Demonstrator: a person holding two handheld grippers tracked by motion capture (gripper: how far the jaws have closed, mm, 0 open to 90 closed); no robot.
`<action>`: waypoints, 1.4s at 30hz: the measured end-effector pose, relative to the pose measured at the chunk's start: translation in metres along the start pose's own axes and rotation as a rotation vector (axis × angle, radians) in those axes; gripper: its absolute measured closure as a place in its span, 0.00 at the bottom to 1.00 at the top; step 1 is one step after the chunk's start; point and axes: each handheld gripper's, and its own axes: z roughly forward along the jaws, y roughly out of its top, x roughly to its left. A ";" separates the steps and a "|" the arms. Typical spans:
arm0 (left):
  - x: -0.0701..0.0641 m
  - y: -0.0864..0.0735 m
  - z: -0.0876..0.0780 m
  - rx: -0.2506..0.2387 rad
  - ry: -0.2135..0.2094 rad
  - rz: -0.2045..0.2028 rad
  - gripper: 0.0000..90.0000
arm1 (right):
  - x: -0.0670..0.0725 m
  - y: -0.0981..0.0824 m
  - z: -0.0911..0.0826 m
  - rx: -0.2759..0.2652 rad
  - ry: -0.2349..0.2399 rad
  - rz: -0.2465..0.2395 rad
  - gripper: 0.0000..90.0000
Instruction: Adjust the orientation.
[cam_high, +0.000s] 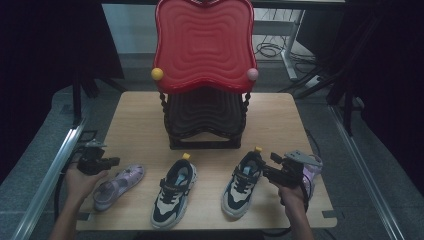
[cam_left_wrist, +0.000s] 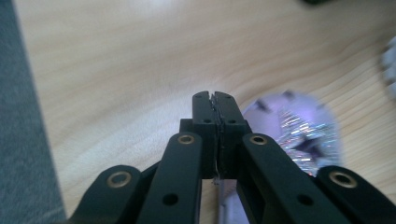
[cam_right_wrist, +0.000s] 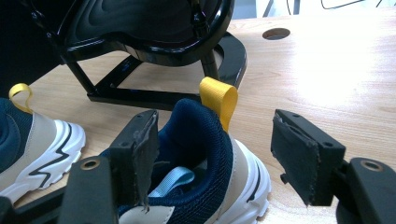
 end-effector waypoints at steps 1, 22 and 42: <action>-0.003 0.001 -0.006 -0.029 -0.006 0.001 0.96 | 0.000 0.000 0.000 0.002 0.003 -0.001 0.36; -0.068 -0.003 -0.040 -0.242 -0.118 0.051 0.44 | 0.000 -0.002 -0.005 0.004 0.068 -0.090 0.35; -0.080 -0.004 -0.046 -0.253 -0.129 0.096 0.42 | -0.025 -0.005 -0.028 0.055 0.062 -0.119 0.67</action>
